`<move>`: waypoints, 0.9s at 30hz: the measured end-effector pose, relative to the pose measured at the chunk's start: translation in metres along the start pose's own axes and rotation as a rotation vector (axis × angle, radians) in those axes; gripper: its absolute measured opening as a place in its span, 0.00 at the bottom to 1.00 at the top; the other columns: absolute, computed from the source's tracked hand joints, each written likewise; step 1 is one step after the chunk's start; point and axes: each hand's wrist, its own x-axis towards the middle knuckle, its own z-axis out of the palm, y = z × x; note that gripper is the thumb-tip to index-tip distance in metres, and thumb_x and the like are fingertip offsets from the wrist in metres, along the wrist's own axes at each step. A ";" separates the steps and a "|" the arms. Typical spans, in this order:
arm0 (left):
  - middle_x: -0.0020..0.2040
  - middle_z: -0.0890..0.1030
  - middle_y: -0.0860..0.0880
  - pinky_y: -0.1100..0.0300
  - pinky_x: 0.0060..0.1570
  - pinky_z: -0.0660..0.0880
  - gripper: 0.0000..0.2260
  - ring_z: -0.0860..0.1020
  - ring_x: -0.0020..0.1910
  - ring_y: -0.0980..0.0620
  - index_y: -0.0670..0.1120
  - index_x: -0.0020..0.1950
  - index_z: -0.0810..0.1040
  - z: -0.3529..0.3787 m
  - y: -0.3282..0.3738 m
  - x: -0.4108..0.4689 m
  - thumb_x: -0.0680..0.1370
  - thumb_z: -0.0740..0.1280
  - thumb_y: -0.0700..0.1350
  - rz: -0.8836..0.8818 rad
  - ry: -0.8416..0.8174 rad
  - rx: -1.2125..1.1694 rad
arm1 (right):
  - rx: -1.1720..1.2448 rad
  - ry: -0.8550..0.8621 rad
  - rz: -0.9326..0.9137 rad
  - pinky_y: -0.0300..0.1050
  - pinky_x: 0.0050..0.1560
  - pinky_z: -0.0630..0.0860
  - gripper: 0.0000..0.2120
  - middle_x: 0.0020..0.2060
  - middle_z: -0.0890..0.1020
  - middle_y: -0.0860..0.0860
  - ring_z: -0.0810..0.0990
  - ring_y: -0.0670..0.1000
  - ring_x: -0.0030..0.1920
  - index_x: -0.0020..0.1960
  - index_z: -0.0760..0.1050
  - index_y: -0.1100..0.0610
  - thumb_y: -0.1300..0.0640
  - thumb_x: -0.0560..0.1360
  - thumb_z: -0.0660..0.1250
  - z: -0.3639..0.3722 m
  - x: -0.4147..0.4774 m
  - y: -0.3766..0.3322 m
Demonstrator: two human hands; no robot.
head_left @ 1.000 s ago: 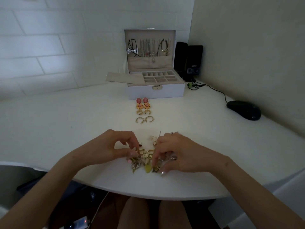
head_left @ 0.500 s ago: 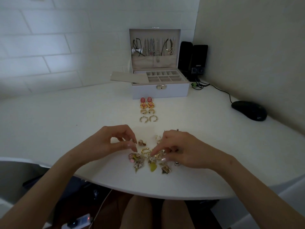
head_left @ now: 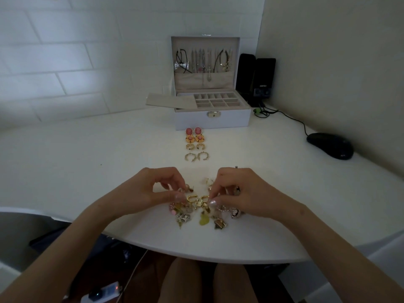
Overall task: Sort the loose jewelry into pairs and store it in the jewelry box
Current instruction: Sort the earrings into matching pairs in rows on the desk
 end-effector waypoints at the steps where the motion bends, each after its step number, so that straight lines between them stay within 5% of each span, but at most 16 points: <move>1: 0.44 0.82 0.58 0.72 0.48 0.71 0.19 0.78 0.47 0.57 0.55 0.46 0.79 0.000 0.001 0.000 0.66 0.66 0.68 0.003 0.003 -0.010 | 0.029 0.018 0.008 0.43 0.42 0.74 0.02 0.38 0.78 0.50 0.75 0.49 0.38 0.42 0.82 0.52 0.55 0.70 0.73 -0.001 0.000 0.000; 6: 0.45 0.82 0.55 0.68 0.47 0.72 0.12 0.79 0.47 0.55 0.54 0.46 0.79 0.003 0.004 0.004 0.68 0.69 0.58 0.030 0.015 -0.033 | 0.146 0.091 0.080 0.41 0.38 0.78 0.02 0.38 0.80 0.51 0.77 0.52 0.37 0.39 0.80 0.57 0.60 0.70 0.73 -0.004 -0.001 -0.002; 10: 0.44 0.81 0.55 0.66 0.44 0.72 0.11 0.78 0.44 0.57 0.51 0.44 0.79 0.008 0.000 0.012 0.67 0.73 0.54 0.003 0.148 0.010 | 0.155 0.150 0.168 0.34 0.36 0.74 0.09 0.42 0.84 0.48 0.78 0.41 0.35 0.33 0.72 0.59 0.66 0.70 0.68 -0.006 0.006 -0.001; 13: 0.40 0.80 0.54 0.68 0.39 0.70 0.05 0.76 0.40 0.59 0.49 0.42 0.79 0.012 -0.007 0.024 0.69 0.74 0.45 -0.088 0.328 0.031 | 0.180 0.209 0.230 0.43 0.40 0.79 0.09 0.39 0.85 0.52 0.82 0.45 0.38 0.33 0.70 0.60 0.67 0.69 0.67 -0.009 0.016 0.001; 20: 0.43 0.79 0.51 0.70 0.37 0.67 0.07 0.74 0.40 0.58 0.47 0.43 0.78 0.019 -0.019 0.060 0.69 0.74 0.46 -0.227 0.373 0.217 | 0.347 0.230 0.395 0.35 0.34 0.76 0.06 0.37 0.84 0.56 0.82 0.47 0.33 0.49 0.78 0.62 0.67 0.72 0.67 -0.023 0.055 0.011; 27: 0.43 0.75 0.53 0.65 0.38 0.68 0.10 0.72 0.39 0.58 0.50 0.45 0.77 0.024 -0.026 0.063 0.69 0.74 0.50 -0.266 0.346 0.289 | 0.340 0.227 0.508 0.33 0.33 0.76 0.05 0.35 0.83 0.57 0.82 0.47 0.32 0.46 0.82 0.66 0.66 0.71 0.71 -0.011 0.077 0.025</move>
